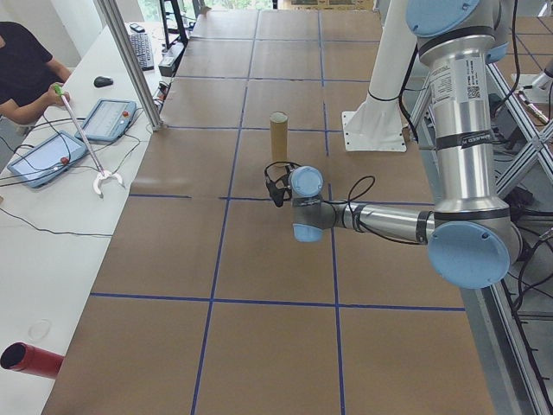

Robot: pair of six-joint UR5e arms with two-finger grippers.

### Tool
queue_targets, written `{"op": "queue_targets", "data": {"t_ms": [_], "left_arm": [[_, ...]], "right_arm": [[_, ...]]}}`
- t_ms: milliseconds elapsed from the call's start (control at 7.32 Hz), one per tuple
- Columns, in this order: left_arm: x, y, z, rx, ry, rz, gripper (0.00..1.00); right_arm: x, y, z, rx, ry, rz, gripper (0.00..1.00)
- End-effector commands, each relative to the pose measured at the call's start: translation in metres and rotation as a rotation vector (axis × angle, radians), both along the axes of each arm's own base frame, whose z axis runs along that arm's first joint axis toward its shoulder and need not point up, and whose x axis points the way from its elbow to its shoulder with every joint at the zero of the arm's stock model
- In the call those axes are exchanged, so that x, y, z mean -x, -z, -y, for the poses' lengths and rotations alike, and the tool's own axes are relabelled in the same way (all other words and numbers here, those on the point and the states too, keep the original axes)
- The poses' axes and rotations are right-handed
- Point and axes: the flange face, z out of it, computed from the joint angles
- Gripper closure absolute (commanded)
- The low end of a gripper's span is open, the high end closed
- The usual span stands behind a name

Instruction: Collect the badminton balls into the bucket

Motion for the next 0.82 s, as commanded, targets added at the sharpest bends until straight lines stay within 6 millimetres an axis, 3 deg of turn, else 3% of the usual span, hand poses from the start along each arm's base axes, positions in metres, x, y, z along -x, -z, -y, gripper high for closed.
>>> {"op": "queue_targets", "data": {"t_ms": [0,137,273,547,683], "left_arm": [[0.025,0.071,0.018,-0.171,0.011,0.074,1.00],[0.038,0.095,0.019,-0.239,-0.005,0.100,1.00],[0.055,0.124,0.035,-0.284,0.011,0.114,1.00],[0.072,0.166,0.035,-0.392,0.016,0.170,1.00],[0.081,0.208,0.051,-0.412,0.036,0.209,1.00]], "right_arm": [[0.000,0.000,0.000,0.000,0.000,0.000,0.00],[0.000,0.000,0.000,0.000,0.000,0.000,0.00],[0.000,0.000,0.000,0.000,0.000,0.000,0.00],[0.000,0.000,0.000,0.000,0.000,0.000,0.00],[0.000,0.000,0.000,0.000,0.000,0.000,0.00]]}}
